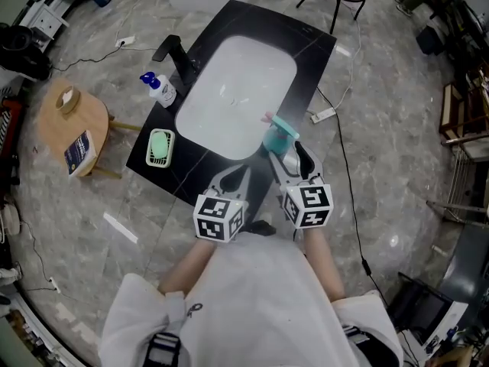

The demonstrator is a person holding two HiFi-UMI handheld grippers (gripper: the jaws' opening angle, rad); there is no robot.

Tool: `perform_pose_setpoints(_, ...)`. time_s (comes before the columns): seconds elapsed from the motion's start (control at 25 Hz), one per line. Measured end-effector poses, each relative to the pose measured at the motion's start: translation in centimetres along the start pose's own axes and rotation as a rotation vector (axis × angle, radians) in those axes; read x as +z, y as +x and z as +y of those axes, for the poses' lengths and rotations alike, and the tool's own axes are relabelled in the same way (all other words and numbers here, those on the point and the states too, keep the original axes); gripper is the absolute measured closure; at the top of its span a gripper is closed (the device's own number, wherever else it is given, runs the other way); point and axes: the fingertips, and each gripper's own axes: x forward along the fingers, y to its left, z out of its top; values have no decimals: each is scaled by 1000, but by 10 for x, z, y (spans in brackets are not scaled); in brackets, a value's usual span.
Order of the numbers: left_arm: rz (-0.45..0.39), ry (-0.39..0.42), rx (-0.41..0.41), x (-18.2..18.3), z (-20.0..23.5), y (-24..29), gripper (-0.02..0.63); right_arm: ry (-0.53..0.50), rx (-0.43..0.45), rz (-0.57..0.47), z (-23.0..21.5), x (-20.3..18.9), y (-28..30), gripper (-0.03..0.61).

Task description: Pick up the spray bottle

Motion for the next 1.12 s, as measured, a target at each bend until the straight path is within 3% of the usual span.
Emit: perform_pose_setpoints(1.12, 51, -19, 34, 6, 38, 22, 586, -131, -53, 9, -18, 12, 60, 290)
